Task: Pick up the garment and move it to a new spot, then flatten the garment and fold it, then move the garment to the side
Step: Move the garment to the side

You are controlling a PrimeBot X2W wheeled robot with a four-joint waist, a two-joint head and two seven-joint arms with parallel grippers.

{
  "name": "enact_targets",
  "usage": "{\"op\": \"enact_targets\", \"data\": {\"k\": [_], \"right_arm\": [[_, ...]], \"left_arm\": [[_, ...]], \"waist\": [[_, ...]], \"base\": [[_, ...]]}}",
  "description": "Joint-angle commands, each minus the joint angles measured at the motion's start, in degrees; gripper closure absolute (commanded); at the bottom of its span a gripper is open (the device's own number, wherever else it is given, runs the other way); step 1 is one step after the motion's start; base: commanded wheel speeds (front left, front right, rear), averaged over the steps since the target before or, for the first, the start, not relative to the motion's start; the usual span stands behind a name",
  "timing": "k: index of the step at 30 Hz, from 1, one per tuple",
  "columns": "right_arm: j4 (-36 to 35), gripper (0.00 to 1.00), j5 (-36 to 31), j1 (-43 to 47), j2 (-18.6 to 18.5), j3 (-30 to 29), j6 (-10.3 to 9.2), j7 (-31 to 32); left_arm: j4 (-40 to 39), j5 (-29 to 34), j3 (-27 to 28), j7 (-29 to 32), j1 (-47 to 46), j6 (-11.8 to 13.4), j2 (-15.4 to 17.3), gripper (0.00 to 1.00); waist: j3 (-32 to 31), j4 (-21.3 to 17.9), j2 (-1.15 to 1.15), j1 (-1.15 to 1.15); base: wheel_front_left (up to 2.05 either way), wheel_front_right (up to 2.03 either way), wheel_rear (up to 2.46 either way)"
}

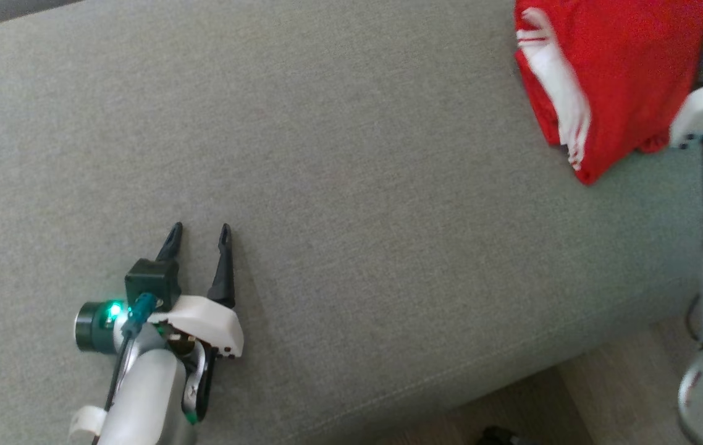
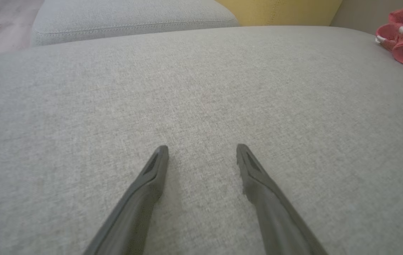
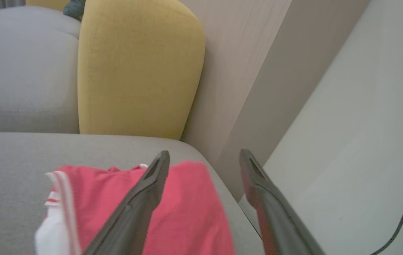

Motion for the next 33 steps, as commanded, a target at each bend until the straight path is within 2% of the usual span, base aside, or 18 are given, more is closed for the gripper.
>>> {"op": "enact_targets", "data": {"k": [1,6,8,12,16,21,27,33], "right_arm": [[-1.68,0.00,0.31,-2.47,1.06,1.07,0.20,-1.03],[-4.02,0.00,4.36,-0.35,4.60,5.51,0.20,-1.73],[-6.64,0.00,7.76,2.14,5.41,8.69,0.20,-1.75],[-11.84,0.00,18.26,10.60,5.83,18.71,0.20,-1.76],[-14.97,0.00,24.74,16.84,5.85,24.41,0.20,-1.77],[-17.16,0.00,29.77,22.29,5.86,27.59,0.20,-1.77],[-17.86,0.00,31.52,25.93,5.87,28.46,0.20,-1.77],[-18.20,0.00,32.47,28.26,5.87,28.40,0.20,-1.77]], "left_arm": [[-1.05,0.55,1.99,-0.29,-1.20,-0.19,0.52,0.00],[-2.00,0.65,3.35,-0.29,-0.33,0.48,0.43,0.00],[-2.46,0.62,3.91,-0.29,0.00,0.78,0.39,0.00],[-3.43,0.54,4.76,-0.29,0.78,1.62,0.26,0.00],[-4.01,0.13,5.08,-0.29,1.44,2.10,0.16,0.00],[-4.85,-0.45,5.35,-0.29,2.47,2.76,0.10,0.00],[-5.87,-1.52,5.29,-0.29,3.71,3.39,0.09,0.00],[-5.87,-2.43,5.84,-0.29,5.31,3.82,0.08,0.00]], "waist": [[-0.46,-0.14,0.00,0.00],[-2.00,0.38,0.00,0.00],[-2.60,1.17,0.00,0.00],[-3.82,4.29,0.00,0.00],[-4.75,7.30,0.00,0.00],[-6.11,11.39,0.00,0.00],[-7.86,15.40,0.00,0.00],[-10.24,17.78,0.00,0.00]], "base": [[0.00,0.00,0.00],[0.00,0.00,0.00],[0.00,0.00,0.00],[0.00,0.00,0.00],[0.00,0.00,0.00],[0.00,0.00,0.00],[0.00,0.00,0.00],[0.00,0.00,0.00]]}}
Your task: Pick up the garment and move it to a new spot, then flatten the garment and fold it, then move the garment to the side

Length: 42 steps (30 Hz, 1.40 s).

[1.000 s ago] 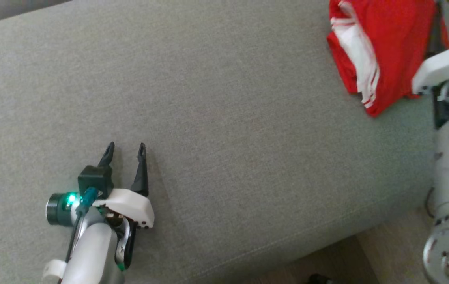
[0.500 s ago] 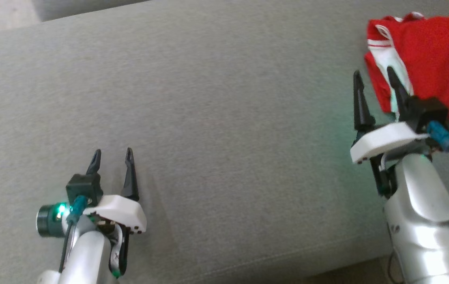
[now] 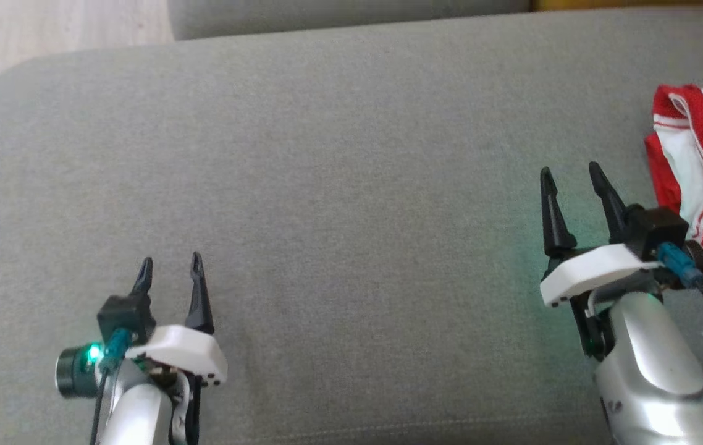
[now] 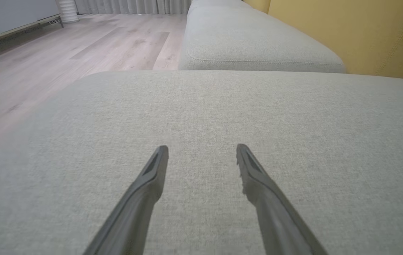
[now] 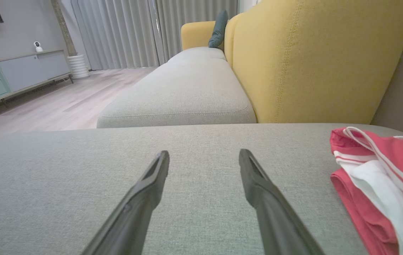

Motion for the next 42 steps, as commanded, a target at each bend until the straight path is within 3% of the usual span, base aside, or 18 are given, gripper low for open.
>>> {"op": "enact_targets", "data": {"k": [1,21,22,27,42], "right_arm": [[-1.87,0.00,0.59,-0.20,0.18,1.29,0.20,-0.62],[-0.79,0.00,3.58,4.42,0.18,3.18,0.20,-0.62],[0.84,1.00,3.24,5.65,0.00,1.77,0.00,0.00],[3.17,1.00,4.19,6.61,0.26,1.40,0.00,0.57],[0.15,1.00,14.60,7.98,0.25,0.42,0.03,2.97]], "left_arm": [[-1.85,-0.35,2.16,-0.30,-0.76,0.34,0.38,0.00],[-2.15,-1.48,3.67,-0.31,2.81,-0.47,0.37,0.00],[-0.22,-1.57,1.76,0.01,3.80,-0.57,-0.01,1.00],[2.23,-2.56,2.06,0.51,4.39,-0.73,-0.20,1.00],[0.63,-12.60,3.53,2.96,4.22,-2.41,-0.13,1.00]], "waist": [[-1.40,1.06,0.00,0.00],[-5.19,1.39,0.00,0.00],[-5.20,1.38,0.00,0.00],[-5.22,1.37,0.00,0.00],[-5.51,1.56,0.00,0.00]], "base": [[0.00,0.00,0.00],[0.00,0.00,0.00],[0.00,0.00,0.00],[0.00,0.00,0.00],[0.00,0.00,0.00]]}}
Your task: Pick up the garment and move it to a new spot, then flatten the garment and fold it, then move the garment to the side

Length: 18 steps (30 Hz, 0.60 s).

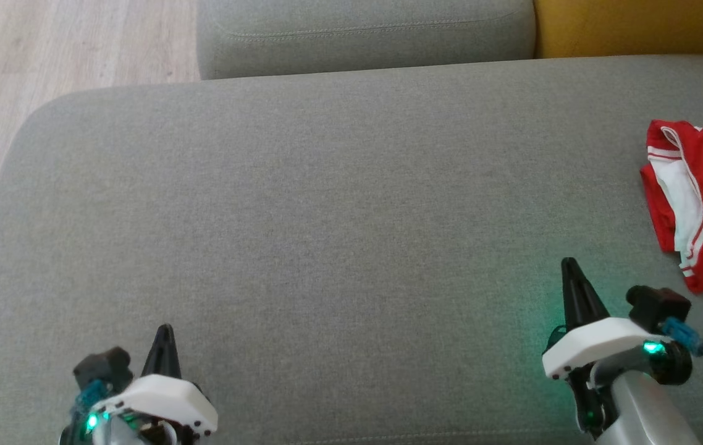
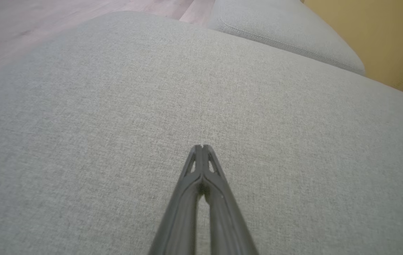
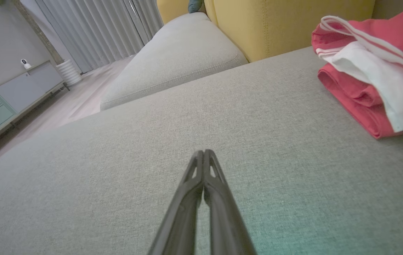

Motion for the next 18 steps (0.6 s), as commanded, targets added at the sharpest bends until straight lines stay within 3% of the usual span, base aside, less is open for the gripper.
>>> {"op": "enact_targets", "data": {"k": [1,18], "right_arm": [[-2.44,1.00,2.01,-2.16,-0.23,-0.23,0.03,0.30],[-5.51,1.00,12.96,-0.86,-0.24,-1.38,0.05,2.89]], "left_arm": [[-2.28,-1.77,1.35,0.48,-2.56,-0.40,0.28,1.00],[-3.91,-12.37,3.01,3.13,-2.83,-2.20,0.35,1.00]], "waist": [[-0.03,0.02,0.00,0.00],[-0.34,0.23,0.00,0.00]], "base": [[0.00,0.00,0.00],[0.00,0.00,0.00]]}}
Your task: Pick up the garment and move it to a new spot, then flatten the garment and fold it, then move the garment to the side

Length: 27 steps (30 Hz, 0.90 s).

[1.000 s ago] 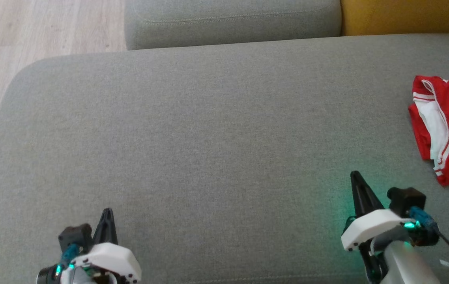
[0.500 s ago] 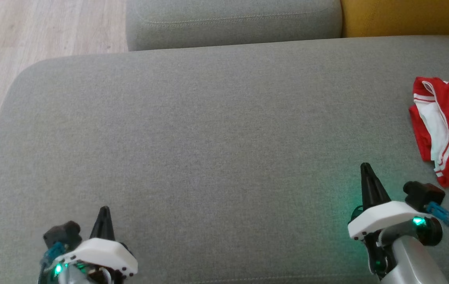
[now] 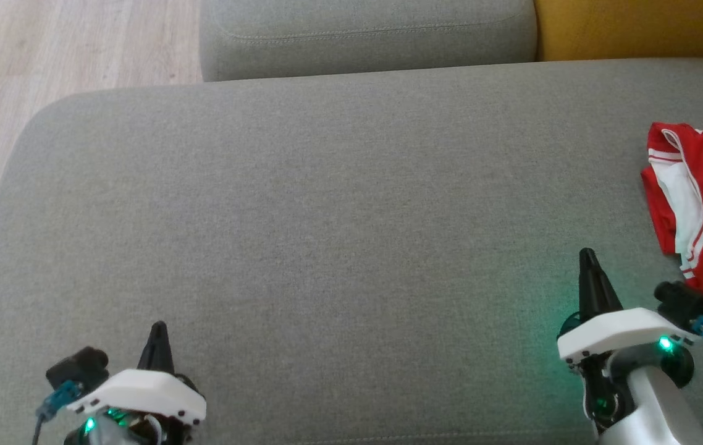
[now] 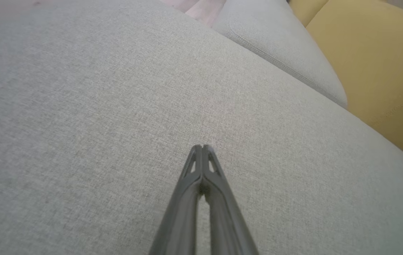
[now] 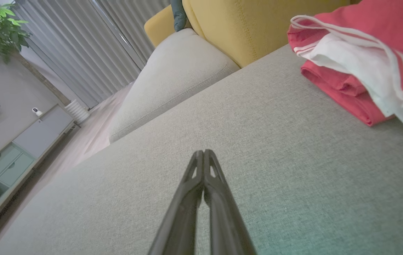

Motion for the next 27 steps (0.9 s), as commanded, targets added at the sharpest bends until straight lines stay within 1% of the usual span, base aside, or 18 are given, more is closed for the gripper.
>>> {"op": "enact_targets", "data": {"k": [1,9,27], "right_arm": [[-2.40,1.00,1.40,-1.06,-0.24,-0.10,0.07,0.44],[-4.27,1.00,8.22,-0.28,-0.25,-0.86,0.08,2.10],[-7.64,1.00,20.52,1.11,-0.26,-2.24,0.11,5.08]], "left_arm": [[-2.17,-1.23,1.37,0.24,-2.84,-0.42,0.36,1.00],[-3.15,-7.83,2.44,1.92,-3.04,-1.54,0.40,1.00],[-4.91,-19.75,4.37,4.96,-3.40,-3.55,0.49,1.00]], "waist": [[-0.01,0.01,0.00,0.00],[-0.21,0.14,0.00,0.00],[-0.55,0.37,0.00,0.00]], "base": [[0.00,0.00,0.00],[0.00,0.00,0.00],[0.00,0.00,0.00]]}}
